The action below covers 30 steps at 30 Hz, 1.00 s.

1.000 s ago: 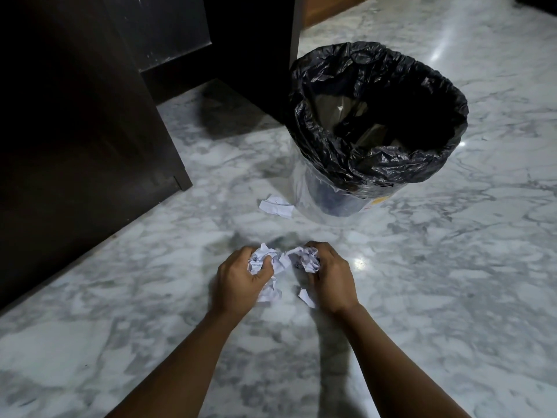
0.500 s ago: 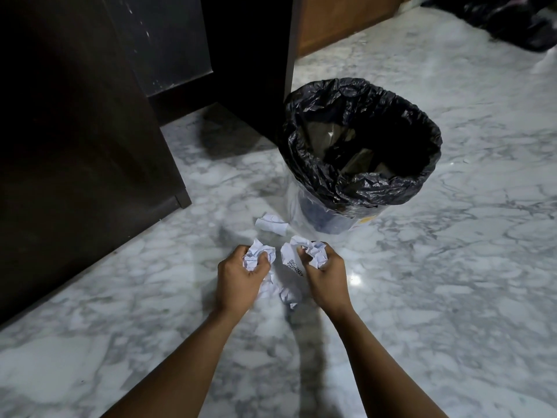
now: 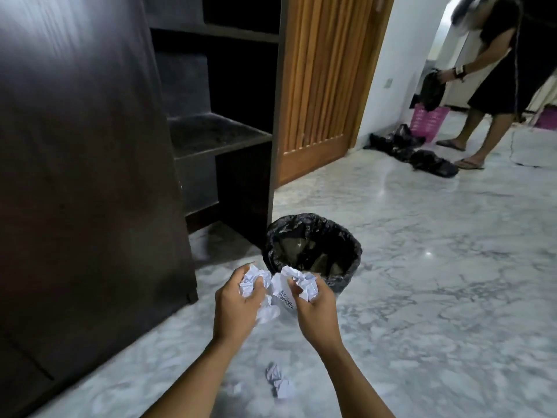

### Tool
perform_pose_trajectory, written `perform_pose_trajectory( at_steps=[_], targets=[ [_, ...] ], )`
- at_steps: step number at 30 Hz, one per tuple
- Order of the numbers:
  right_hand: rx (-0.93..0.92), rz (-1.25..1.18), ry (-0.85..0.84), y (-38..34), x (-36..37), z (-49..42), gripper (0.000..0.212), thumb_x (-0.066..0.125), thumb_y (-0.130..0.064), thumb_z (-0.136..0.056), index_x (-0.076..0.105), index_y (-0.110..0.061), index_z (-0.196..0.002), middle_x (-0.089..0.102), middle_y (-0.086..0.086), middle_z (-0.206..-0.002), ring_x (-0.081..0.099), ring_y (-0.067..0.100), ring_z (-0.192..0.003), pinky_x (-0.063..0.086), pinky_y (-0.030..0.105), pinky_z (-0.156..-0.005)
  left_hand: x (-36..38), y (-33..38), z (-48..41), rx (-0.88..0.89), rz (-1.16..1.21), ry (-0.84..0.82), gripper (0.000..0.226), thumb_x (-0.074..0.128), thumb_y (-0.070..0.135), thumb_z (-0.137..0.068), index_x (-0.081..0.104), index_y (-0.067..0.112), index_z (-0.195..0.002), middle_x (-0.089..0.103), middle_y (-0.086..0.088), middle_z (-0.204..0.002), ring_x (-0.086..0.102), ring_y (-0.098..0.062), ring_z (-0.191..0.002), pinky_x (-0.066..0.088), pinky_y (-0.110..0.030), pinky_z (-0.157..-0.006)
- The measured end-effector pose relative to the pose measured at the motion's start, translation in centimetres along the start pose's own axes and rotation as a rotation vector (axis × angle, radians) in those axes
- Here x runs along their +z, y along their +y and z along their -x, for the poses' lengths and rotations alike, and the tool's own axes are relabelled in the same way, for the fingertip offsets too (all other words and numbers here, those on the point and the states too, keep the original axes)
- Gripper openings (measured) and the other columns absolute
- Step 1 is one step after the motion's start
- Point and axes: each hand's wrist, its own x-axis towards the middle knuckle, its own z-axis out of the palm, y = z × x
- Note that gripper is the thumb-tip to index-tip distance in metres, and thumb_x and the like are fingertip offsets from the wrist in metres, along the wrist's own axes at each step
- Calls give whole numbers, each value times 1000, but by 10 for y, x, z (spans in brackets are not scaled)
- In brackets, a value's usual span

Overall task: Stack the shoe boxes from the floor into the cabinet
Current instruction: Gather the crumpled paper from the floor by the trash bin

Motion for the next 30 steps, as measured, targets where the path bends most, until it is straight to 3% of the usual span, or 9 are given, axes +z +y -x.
perform_pose_trajectory(
  at_steps=[6,8,11,15,19,22,25,28,30],
  targets=[
    [-177,44,36,-87,-34,-20,25,63,-13,-96,66,-24,-118,71,-26,-104,65,-7,-101,49,9,-82,-14,96,-21,155,50,-32,38,68,20,-91,64,29,-128,66,18,-106,59,17,-90,35,6,-75],
    [-237,84,45,-115,-46,-34,26,62,-13,-96,63,-23,-120,67,-37,-101,63,-14,-100,46,5,-80,-12,127,-34,187,46,-22,37,68,23,-91,65,27,-127,67,14,-108,62,6,-94,37,3,-78],
    [-268,106,46,-158,-67,-61,23,64,-18,-95,63,-22,-118,72,-23,-97,66,-9,-94,49,8,-76,-1,166,-55,235,53,-24,35,68,28,-90,67,21,-124,73,2,-108,68,-17,-97,51,-23,-85],
    [-275,199,27,-188,-90,-94,5,65,-21,-94,67,-26,-92,72,-12,-80,68,4,-76,53,21,-67,10,202,-79,293,25,-73,28,66,28,-91,68,21,-118,74,3,-96,69,-17,-88,55,-30,-80],
    [-255,320,76,-179,-115,-126,12,66,-33,-93,60,-28,-83,66,-9,-74,60,4,-66,46,19,-59,35,203,-101,275,18,-96,27,65,30,-92,68,21,-117,74,2,-98,69,-17,-89,55,-29,-80],
    [-261,357,79,-164,-118,-162,10,66,-33,-93,63,-25,-87,69,-7,-79,64,7,-71,50,24,-64,56,187,-130,238,23,-82,26,64,34,-90,69,23,-113,73,0,-95,69,-20,-89,55,-31,-78],
    [-235,334,74,-127,-99,-182,13,66,-30,-93,64,-17,-90,70,-12,-81,64,-4,-73,47,18,-65,74,153,-149,183,7,-102,25,63,35,-91,68,23,-113,72,-1,-96,68,-21,-90,54,-29,-78],
    [-170,286,59,-81,-83,-186,13,65,-30,-93,64,-17,-95,73,-22,-95,66,-9,-89,51,18,-76,92,124,-153,130,21,-133,28,64,32,-92,66,22,-119,71,2,-101,66,-17,-93,47,-25,-76],
    [-119,297,57,-55,-76,-185,14,64,-31,-93,65,-18,-95,74,-16,-95,66,-7,-88,51,20,-77,103,105,-152,75,17,-162,32,63,32,-93,64,19,-122,70,1,-107,64,-17,-95,44,-24,-76]
  ],
)
